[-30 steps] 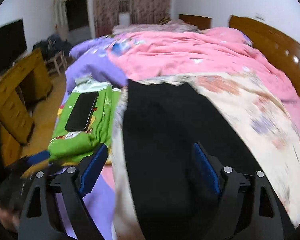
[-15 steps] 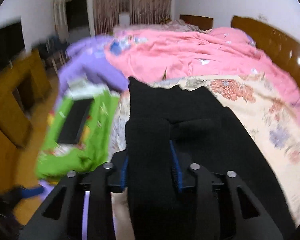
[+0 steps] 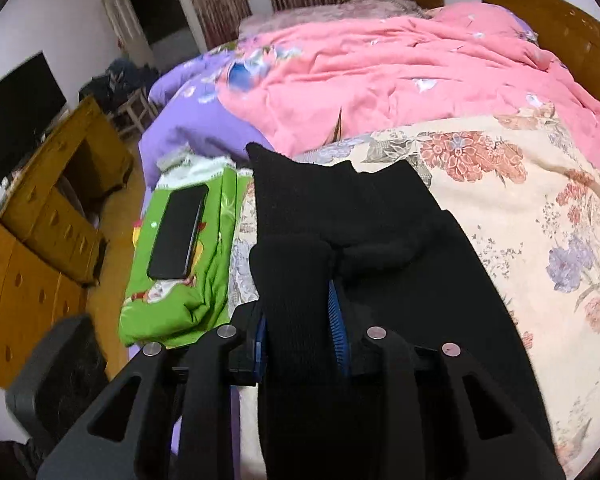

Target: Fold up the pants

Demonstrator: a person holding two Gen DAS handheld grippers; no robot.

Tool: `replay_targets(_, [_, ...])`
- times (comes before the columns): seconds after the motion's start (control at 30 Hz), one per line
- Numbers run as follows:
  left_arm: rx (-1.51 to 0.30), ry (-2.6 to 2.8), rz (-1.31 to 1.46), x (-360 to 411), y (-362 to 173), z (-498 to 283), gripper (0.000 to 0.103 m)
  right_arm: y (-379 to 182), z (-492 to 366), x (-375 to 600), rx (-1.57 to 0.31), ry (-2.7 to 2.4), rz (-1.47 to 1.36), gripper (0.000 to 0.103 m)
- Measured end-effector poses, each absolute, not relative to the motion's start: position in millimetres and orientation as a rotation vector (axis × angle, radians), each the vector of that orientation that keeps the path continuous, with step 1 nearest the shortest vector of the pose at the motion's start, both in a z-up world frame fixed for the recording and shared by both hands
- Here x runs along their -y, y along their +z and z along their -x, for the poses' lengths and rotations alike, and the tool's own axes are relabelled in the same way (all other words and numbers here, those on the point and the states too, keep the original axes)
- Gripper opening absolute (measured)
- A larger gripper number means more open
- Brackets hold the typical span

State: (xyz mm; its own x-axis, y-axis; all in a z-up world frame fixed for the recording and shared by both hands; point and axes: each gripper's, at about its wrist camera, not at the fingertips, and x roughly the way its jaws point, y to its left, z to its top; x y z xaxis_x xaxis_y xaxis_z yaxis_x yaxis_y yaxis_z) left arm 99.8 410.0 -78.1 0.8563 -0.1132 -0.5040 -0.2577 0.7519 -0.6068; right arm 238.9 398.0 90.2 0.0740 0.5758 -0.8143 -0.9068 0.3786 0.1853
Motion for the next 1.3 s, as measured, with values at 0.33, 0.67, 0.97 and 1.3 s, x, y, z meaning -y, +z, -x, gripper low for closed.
replay_targets(0.33, [-0.476, -0.081, 0.84, -461.1, -81.2, -127.9, 0.101, 85.5, -247.3, -404.3, -1.042, 1.181, 0.375, 0.034])
replay_targets(0.67, [-0.361, -0.095, 1.093, -492.5, -97.2, -141.5, 0.095, 134.3, -254.0, -368.8, -0.908, 1.163, 0.188, 0.065])
replay_targets(0.97, [-0.327, 0.053, 0.925, -474.0, -81.0, -125.4, 0.029, 151.0, -253.4, -377.7, -0.933, 1.153, 0.252, 0.084])
replay_targets(1.3, [-0.217, 0.103, 0.862, -436.9, -55.3, -125.5, 0.027, 152.0, -231.6, -417.3, -0.926, 1.024, 0.553, 0.089])
